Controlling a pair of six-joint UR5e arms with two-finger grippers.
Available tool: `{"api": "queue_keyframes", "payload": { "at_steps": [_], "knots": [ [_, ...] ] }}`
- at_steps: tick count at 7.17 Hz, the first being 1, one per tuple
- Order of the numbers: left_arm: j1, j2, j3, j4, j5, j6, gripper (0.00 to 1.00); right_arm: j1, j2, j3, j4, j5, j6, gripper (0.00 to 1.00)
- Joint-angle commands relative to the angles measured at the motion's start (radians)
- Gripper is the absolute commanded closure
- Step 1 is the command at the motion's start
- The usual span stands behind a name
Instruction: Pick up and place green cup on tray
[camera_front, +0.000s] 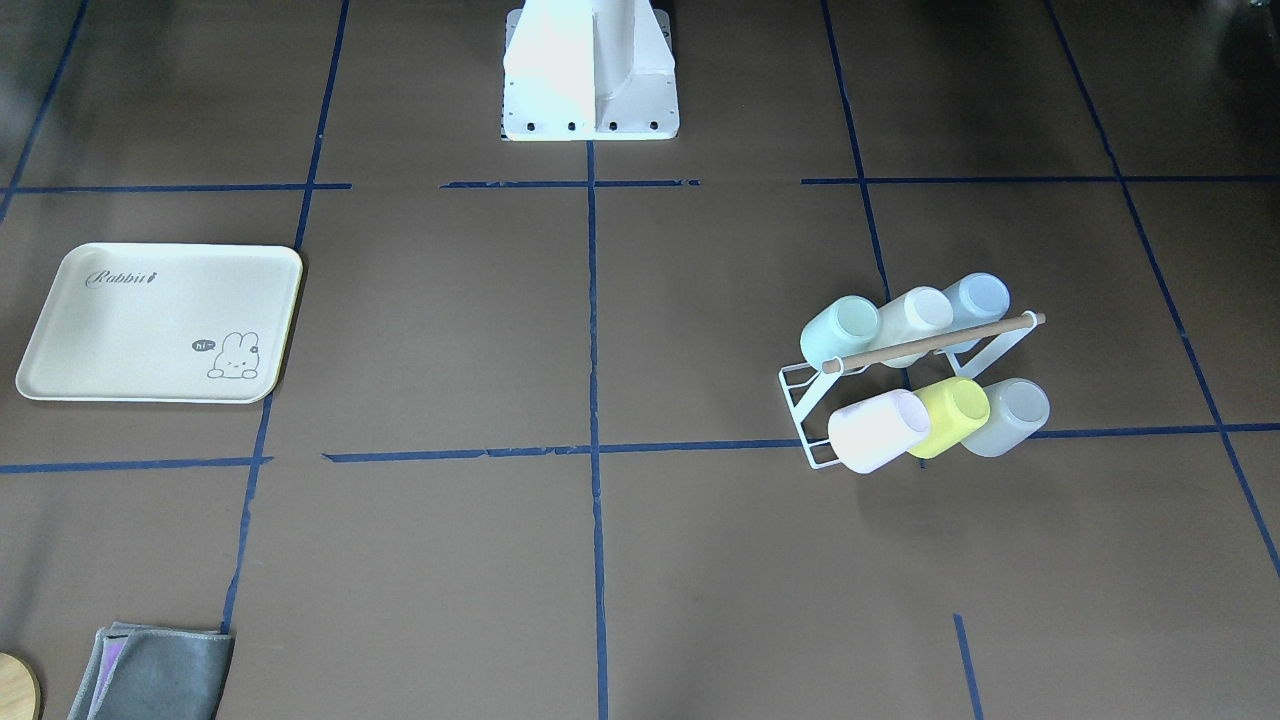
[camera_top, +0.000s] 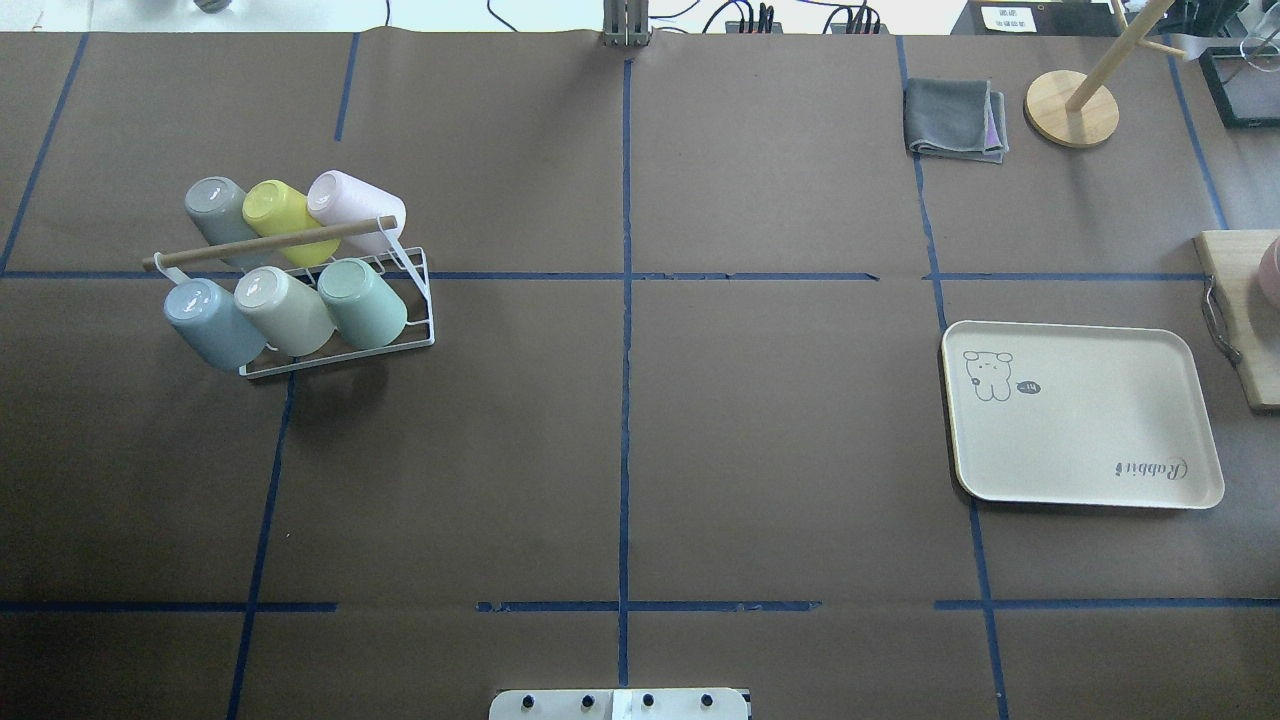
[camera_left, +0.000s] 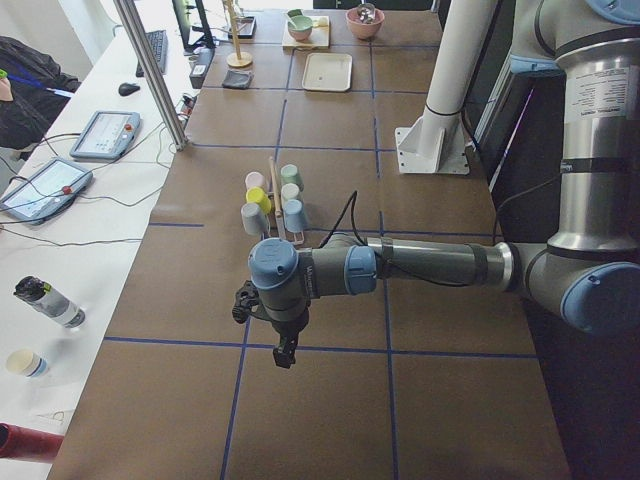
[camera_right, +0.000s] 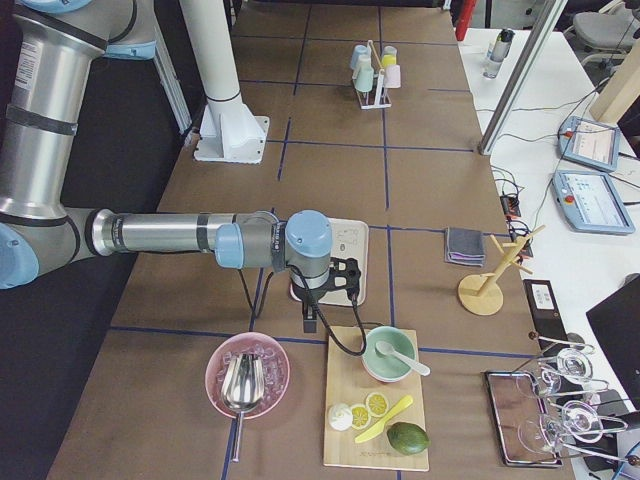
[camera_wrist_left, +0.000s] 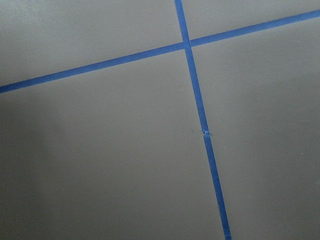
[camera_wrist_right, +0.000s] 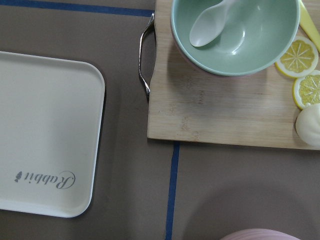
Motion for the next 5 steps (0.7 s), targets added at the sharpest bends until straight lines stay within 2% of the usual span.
{"api": "queue_keyframes", "payload": {
  "at_steps": [1, 3, 5],
  "knots": [
    [0.001, 0.0, -0.003, -0.002, 0.0, 0.002, 0.0, -0.006, 0.001, 0.0, 0.0, 0.006, 0.014, 0.0],
    [0.004, -0.003, 0.002, -0.002, 0.002, 0.0, 0.0, -0.021, 0.008, 0.0, 0.008, 0.032, 0.066, 0.0],
    [0.004, -0.003, 0.006, -0.002, 0.0, 0.0, 0.0, -0.079, -0.005, -0.018, 0.226, 0.034, 0.298, 0.0]
  ]
}}
